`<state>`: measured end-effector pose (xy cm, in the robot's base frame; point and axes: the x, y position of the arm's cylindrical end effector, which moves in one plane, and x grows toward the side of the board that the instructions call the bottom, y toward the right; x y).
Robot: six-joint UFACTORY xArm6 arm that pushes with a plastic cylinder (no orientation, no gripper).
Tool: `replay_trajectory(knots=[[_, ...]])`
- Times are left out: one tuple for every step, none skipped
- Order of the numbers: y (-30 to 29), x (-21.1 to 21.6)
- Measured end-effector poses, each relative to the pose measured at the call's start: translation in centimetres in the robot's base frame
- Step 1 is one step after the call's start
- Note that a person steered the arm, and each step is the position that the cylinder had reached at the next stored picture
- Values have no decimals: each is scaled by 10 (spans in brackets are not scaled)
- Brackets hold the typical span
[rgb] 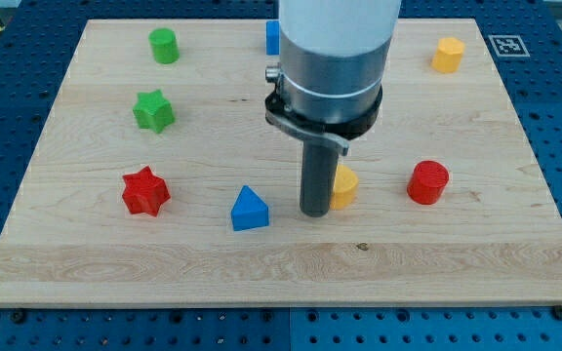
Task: Slide blue triangle between red circle and yellow heart
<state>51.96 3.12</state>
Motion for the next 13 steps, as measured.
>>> replay_trajectory(knots=[[20, -15], [58, -28], [86, -34], [91, -34], [67, -13], [64, 49], [49, 90], [5, 92], [-36, 88], [-72, 79], [-82, 68], [-71, 56], [-66, 47]])
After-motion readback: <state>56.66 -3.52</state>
